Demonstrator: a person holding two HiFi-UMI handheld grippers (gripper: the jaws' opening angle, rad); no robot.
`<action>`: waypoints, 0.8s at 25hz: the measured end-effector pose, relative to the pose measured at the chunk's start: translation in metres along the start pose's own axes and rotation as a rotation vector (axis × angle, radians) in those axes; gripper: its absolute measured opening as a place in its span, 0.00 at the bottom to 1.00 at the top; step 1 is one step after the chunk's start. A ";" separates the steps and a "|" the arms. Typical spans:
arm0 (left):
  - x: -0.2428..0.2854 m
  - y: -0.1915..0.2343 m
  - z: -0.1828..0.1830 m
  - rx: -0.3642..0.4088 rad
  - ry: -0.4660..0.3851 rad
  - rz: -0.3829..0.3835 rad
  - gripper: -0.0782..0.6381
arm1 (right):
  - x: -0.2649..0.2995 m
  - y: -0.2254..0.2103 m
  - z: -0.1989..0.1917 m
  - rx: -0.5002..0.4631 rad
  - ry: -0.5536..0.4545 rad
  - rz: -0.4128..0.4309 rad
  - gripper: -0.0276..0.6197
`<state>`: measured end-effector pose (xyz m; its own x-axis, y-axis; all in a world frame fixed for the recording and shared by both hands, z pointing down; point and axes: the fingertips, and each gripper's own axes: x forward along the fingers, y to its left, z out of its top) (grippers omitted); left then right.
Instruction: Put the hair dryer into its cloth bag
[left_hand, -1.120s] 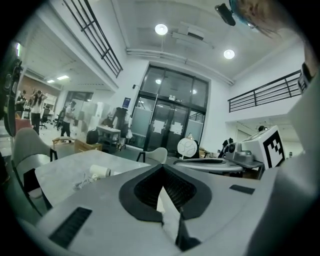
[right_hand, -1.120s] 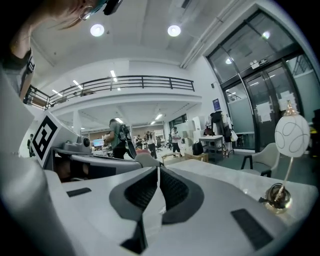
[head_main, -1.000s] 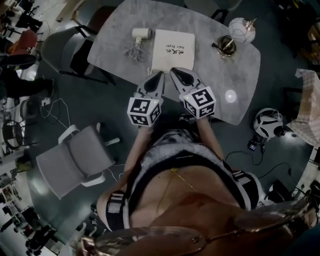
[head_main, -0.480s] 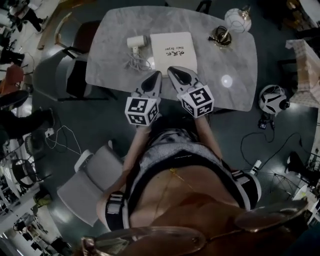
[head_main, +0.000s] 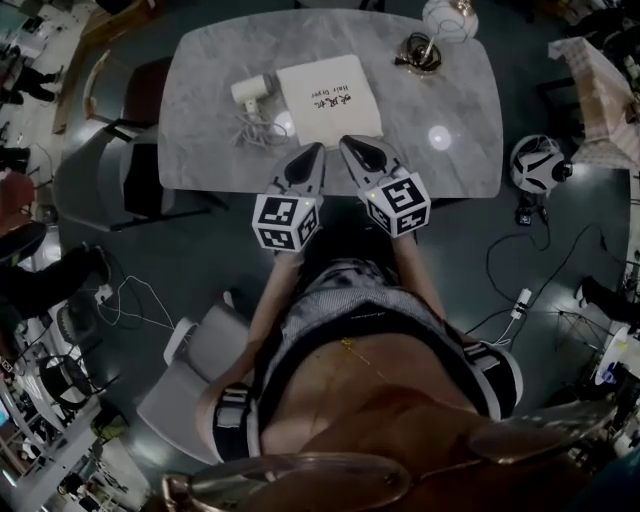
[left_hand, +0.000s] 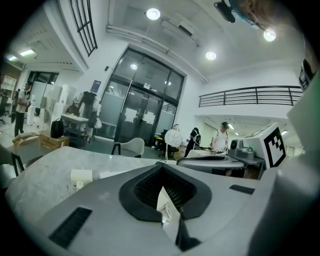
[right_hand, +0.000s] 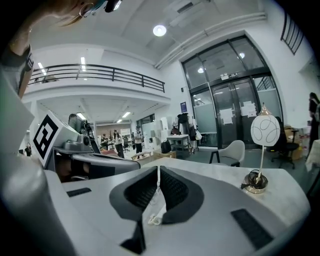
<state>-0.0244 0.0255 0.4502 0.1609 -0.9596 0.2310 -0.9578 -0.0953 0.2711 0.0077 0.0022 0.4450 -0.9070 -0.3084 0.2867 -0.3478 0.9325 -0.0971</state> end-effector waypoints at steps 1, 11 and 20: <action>0.002 0.000 0.000 -0.002 0.000 0.004 0.10 | 0.001 -0.003 0.000 0.001 0.000 0.002 0.15; 0.027 0.009 0.021 -0.007 -0.017 0.104 0.10 | 0.019 -0.032 0.024 -0.041 -0.007 0.103 0.15; 0.061 0.008 0.022 0.023 0.005 0.144 0.10 | 0.014 -0.075 0.015 -0.028 0.001 0.095 0.15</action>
<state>-0.0271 -0.0394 0.4460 0.0227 -0.9625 0.2704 -0.9762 0.0370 0.2138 0.0175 -0.0749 0.4418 -0.9355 -0.2180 0.2780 -0.2531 0.9626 -0.0968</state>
